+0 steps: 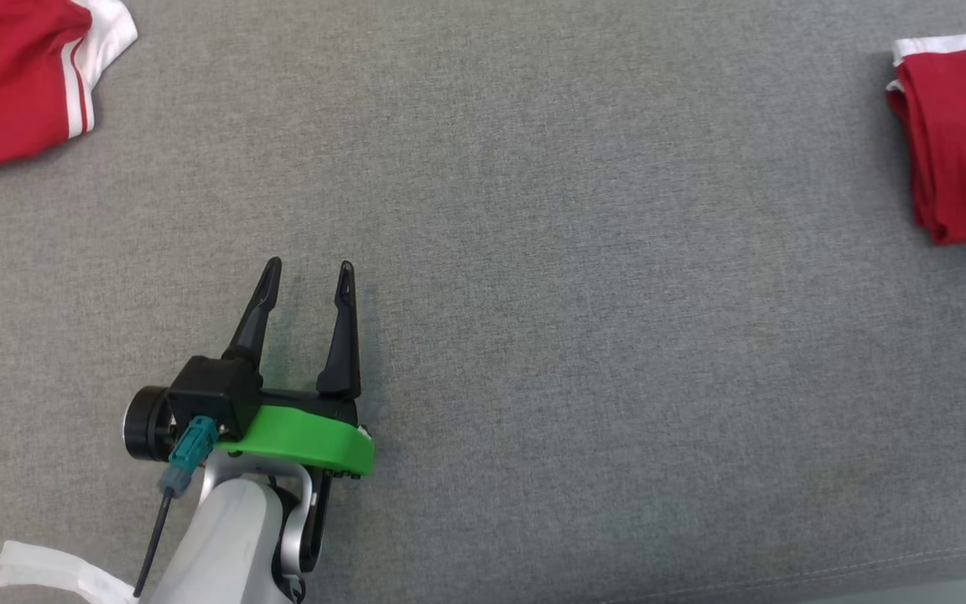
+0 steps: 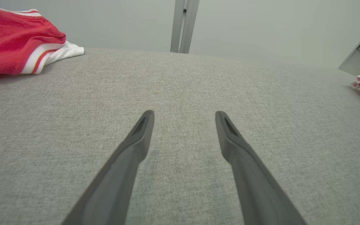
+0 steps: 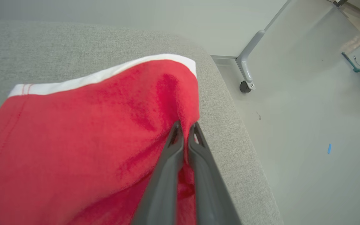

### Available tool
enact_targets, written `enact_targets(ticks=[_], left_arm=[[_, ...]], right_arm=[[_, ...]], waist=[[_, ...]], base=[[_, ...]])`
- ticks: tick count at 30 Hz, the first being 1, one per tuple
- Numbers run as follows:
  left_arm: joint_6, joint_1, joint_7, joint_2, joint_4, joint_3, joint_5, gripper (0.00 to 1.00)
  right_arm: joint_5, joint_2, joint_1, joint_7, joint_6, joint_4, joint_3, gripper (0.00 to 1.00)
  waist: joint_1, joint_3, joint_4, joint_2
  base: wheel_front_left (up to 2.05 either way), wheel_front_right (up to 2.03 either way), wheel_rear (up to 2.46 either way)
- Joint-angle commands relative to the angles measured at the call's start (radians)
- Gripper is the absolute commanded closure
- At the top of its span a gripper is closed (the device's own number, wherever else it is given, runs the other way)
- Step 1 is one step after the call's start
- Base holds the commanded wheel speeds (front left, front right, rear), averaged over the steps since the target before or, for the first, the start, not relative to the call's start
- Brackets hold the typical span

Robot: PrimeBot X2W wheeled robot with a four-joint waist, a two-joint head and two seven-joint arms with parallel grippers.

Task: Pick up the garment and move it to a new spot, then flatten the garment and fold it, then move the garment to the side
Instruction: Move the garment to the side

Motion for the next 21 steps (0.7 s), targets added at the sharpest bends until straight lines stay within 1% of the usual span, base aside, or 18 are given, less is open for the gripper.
enact_targets(ticks=[1,2,3,4,8,12,13,14,17,21], left_arm=[[0.005,0.002,-0.004,0.007,-0.002,0.000,-0.003,0.00],[0.006,0.003,-0.004,0.007,-0.003,-0.003,-0.002,0.00],[0.007,0.003,-0.004,0.006,-0.004,-0.004,-0.001,0.00],[0.007,0.004,-0.004,0.007,-0.004,-0.006,-0.001,0.00],[0.011,0.009,-0.004,0.006,0.003,-0.011,-0.003,0.00],[0.012,0.014,-0.003,0.007,0.009,-0.013,-0.010,0.00],[0.012,0.016,-0.003,0.007,0.012,-0.013,-0.011,0.00],[0.011,0.018,-0.003,0.006,0.018,-0.010,-0.018,0.00],[0.010,0.017,-0.005,0.005,0.031,0.000,-0.029,0.00],[0.009,0.015,-0.007,0.001,0.060,0.019,-0.048,0.00]], right_arm=[[-0.032,-0.022,-0.019,-0.023,0.000,0.010,-0.009,1.00],[-0.051,-0.023,-0.023,-0.032,0.000,0.024,-0.019,0.77],[-0.065,-0.021,-0.027,-0.040,0.000,0.034,-0.029,0.10],[-0.086,-0.019,-0.037,-0.059,0.000,0.044,-0.044,0.00],[-0.144,0.019,-0.052,-0.114,0.000,0.071,-0.082,0.00],[-0.176,0.065,-0.064,-0.157,0.000,0.074,-0.095,0.00],[-0.181,0.076,-0.065,-0.165,0.000,0.070,-0.092,0.00],[-0.175,0.107,-0.063,-0.180,0.000,0.062,-0.080,0.00],[-0.156,0.151,-0.054,-0.200,0.000,0.041,-0.041,0.00],[-0.136,0.192,-0.024,-0.218,0.000,0.010,0.009,0.00]], waist=[[0.0000,0.018,0.017,0.0000],[0.0000,0.019,0.019,0.0000],[0.0000,0.019,0.020,0.0000],[0.0000,0.018,0.020,0.0000],[0.0000,0.006,0.017,0.0000],[0.0000,-0.016,0.008,0.0000],[0.0000,-0.023,0.005,0.0000],[0.0000,-0.042,-0.001,0.0000],[0.0000,-0.078,-0.009,0.0000],[0.0000,-0.135,-0.014,0.0000]], base=[[0.00,0.00,0.00],[0.00,0.00,0.00],[0.00,0.00,0.00],[0.00,0.00,0.00],[0.00,0.00,0.00],[0.00,0.00,0.00],[0.00,0.00,0.00],[0.00,0.00,0.00],[0.00,0.00,0.00],[0.00,0.00,0.00]])
